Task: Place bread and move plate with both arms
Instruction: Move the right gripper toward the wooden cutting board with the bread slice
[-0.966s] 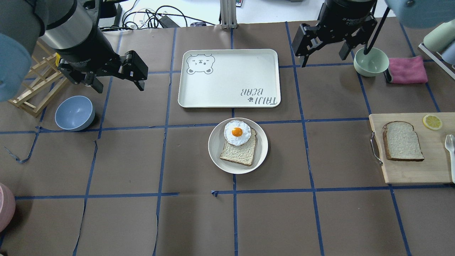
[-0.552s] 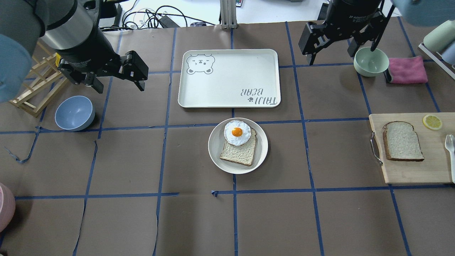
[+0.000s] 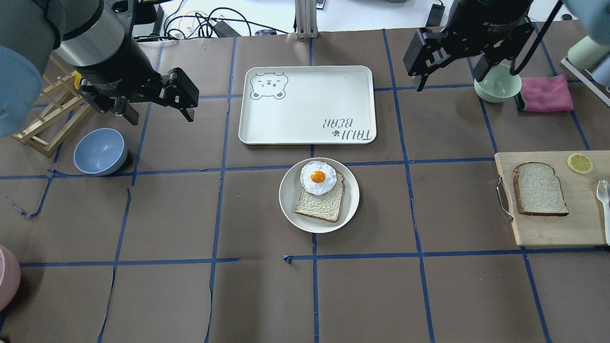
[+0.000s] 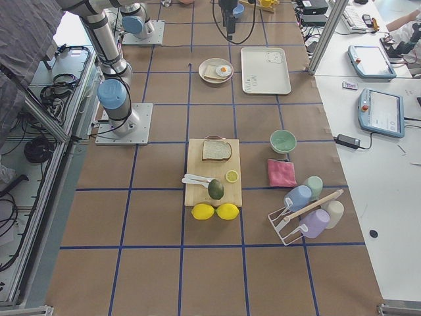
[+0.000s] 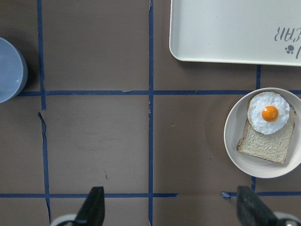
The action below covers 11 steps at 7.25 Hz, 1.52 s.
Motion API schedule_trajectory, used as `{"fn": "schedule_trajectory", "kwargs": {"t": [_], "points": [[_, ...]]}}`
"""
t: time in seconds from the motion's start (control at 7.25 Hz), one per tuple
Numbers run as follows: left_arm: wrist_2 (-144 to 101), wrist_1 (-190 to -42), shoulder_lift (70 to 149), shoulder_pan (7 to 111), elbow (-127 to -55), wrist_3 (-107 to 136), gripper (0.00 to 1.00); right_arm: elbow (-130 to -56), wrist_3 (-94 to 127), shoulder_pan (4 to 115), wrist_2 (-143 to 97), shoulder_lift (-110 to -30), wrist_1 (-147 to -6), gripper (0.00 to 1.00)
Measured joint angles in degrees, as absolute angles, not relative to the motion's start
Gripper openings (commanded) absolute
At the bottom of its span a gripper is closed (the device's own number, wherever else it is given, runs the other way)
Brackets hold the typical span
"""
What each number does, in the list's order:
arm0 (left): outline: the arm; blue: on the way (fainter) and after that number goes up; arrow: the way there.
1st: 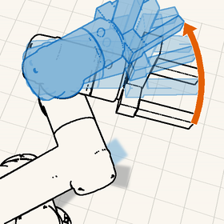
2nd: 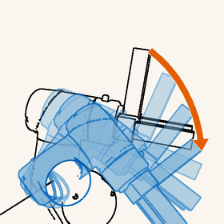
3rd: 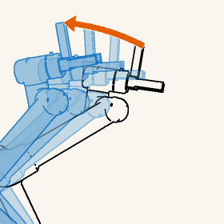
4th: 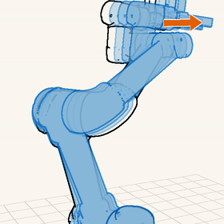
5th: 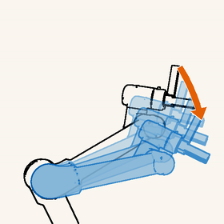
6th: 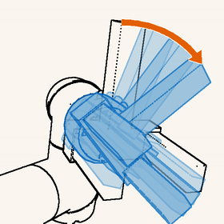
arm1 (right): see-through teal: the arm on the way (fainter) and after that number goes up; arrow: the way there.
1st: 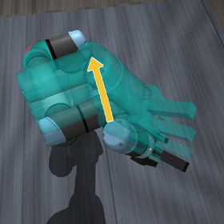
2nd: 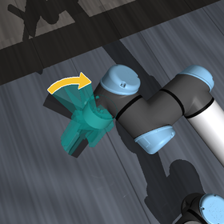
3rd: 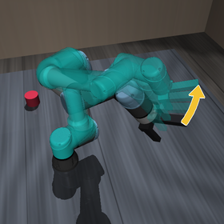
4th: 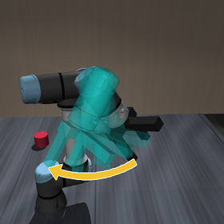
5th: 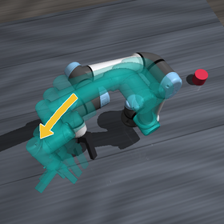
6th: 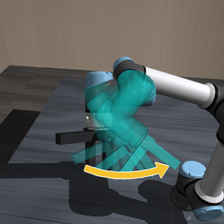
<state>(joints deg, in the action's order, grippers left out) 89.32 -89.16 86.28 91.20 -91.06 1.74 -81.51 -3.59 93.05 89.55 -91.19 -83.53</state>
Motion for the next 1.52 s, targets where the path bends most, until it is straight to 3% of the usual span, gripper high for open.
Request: {"fn": "schedule_trajectory", "kwargs": {"t": [0.69,1.52], "points": [[89.4,-88.7,86.2,91.2,-91.8,1.8,1.00,-83.3,-1.4,93.0,92.3,-93.9,-77.2,1.00],[89.4,-88.4,86.0,91.2,-92.2,1.6,1.00,-81.1,-1.7,92.7,91.2,-92.5,-86.3,1.00]]}}
